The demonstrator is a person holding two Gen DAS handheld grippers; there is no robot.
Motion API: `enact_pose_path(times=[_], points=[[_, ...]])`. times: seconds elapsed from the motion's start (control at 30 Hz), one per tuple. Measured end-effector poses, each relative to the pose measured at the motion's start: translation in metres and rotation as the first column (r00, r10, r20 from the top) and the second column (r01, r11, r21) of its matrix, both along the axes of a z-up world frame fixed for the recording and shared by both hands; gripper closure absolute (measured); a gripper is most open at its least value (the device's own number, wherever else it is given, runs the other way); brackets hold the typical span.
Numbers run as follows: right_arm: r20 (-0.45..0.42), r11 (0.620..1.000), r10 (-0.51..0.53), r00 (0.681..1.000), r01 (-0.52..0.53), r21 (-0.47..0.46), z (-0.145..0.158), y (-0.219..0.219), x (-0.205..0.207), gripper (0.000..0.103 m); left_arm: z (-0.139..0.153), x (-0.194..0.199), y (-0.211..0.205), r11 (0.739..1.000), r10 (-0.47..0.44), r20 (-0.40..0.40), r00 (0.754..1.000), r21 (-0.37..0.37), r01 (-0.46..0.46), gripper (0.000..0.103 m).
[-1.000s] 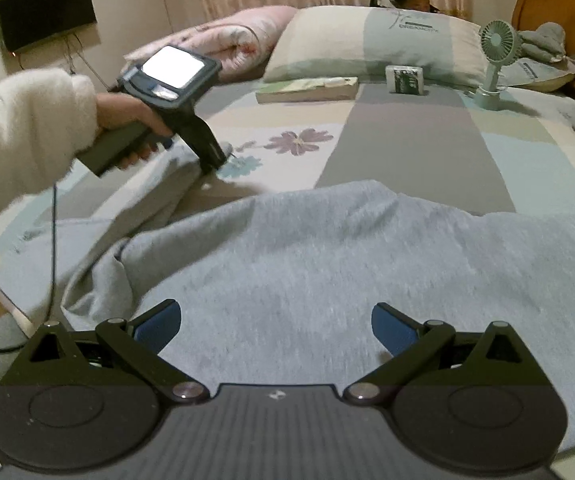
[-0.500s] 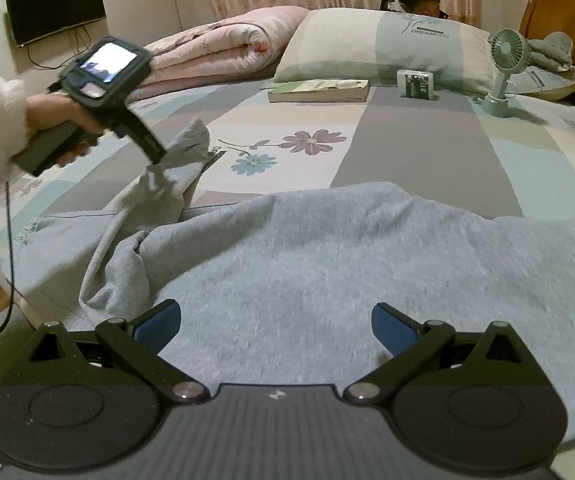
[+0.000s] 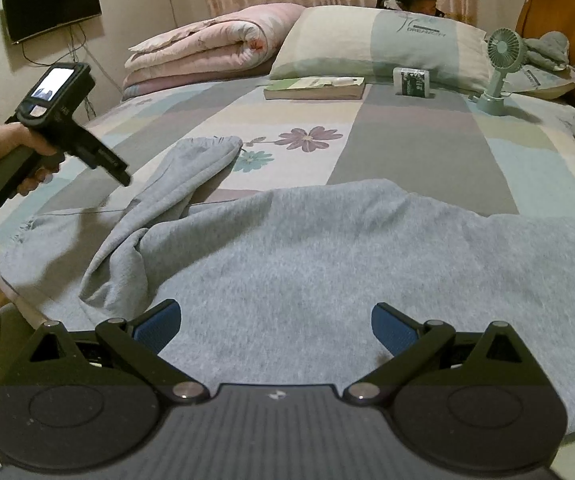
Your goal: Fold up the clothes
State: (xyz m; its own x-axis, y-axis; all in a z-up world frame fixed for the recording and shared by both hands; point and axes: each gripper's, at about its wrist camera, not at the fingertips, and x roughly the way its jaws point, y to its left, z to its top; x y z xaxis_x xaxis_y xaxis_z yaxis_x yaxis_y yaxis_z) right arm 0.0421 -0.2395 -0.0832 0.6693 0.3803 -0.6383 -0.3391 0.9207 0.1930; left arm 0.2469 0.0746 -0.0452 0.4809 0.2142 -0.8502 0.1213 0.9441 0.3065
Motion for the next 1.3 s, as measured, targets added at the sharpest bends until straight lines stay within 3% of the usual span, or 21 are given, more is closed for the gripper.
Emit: enact_pose_path(times=[0.3,0.47,0.7,0.87,1.3], points=[[-0.072,0.964,0.177,0.982,-0.159,0.213,0.020,0.001,0.060,0.000,0.007,-0.019,-0.015,0.983,-0.149,0.000,0.989,-0.111,0.148,0.023],[-0.112,0.911,0.298,0.948,-0.248,0.330,0.033,0.046,0.127,0.000,0.009,-0.055,0.005,0.954,-0.230,0.014,0.973,-0.193,0.228,0.023],[-0.278,0.841,0.398,0.874,-0.226,0.492,0.003,0.111,0.241,0.000,0.006,-0.087,0.034,0.929,-0.298,0.031,0.954,-0.222,0.297,0.022],[-0.401,0.847,0.378,0.834,-0.137,0.513,-0.034,0.140,0.293,0.000,-0.003,-0.088,0.051,0.919,-0.327,0.035,0.944,-0.222,0.327,0.020],[-0.305,0.730,0.527,0.793,-0.238,0.641,-0.064,0.186,0.337,0.000,-0.029,-0.091,0.059,0.857,-0.464,0.039,0.885,-0.234,0.460,0.020]])
